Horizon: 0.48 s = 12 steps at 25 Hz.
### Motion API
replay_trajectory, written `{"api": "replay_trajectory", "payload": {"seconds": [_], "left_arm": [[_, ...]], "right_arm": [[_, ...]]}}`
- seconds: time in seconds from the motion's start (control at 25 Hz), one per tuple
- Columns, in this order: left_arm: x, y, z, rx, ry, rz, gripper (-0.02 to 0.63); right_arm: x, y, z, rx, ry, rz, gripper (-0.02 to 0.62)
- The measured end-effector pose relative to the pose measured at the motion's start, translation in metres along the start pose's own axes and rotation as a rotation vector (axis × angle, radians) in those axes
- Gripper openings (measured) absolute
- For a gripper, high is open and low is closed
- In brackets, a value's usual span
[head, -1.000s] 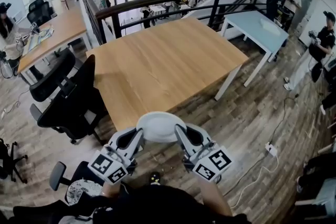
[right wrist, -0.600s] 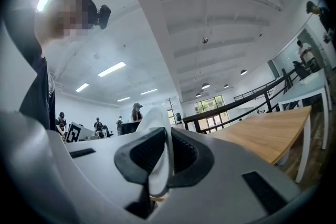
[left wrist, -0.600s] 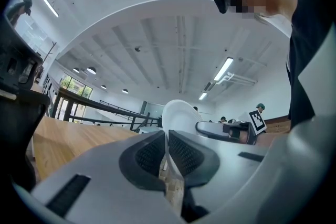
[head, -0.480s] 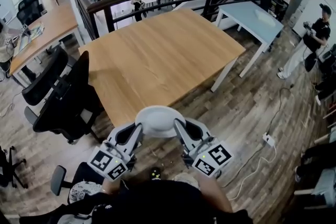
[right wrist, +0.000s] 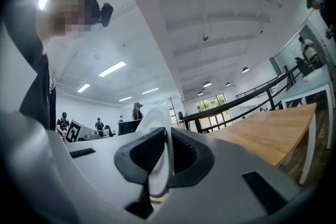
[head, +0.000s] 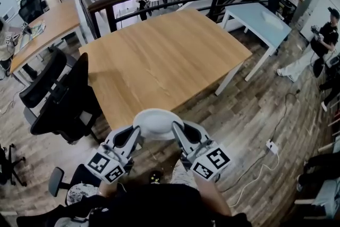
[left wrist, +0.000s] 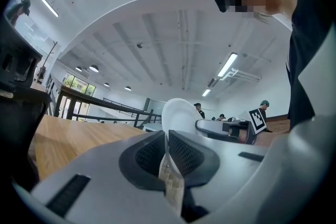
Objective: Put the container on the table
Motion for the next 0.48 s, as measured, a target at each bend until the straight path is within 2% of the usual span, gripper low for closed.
{"api": "replay_trajectory", "payload": {"seconds": [0.2, 0.48], "left_arm": [[-0.014, 0.001, -0.024, -0.018, 0.067, -0.013, 0.025], [-0.021, 0.012, -0.075, -0.021, 0.102, -0.055, 0.025]], "right_arm": [[0.033, 0.000, -0.023, 0.000, 0.046, -0.036, 0.029], [0.084, 0.017, -0.035, 0.028, 0.087, -0.047, 0.029]]}}
Point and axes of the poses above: the fingertips, and each gripper's own axes: z backward along the fingers, x to its right, y out of its top, the point moved 4 cm from there along z, backward along the fingers, and after that the axes turned 1 degree about y, right-handed, at the moved point
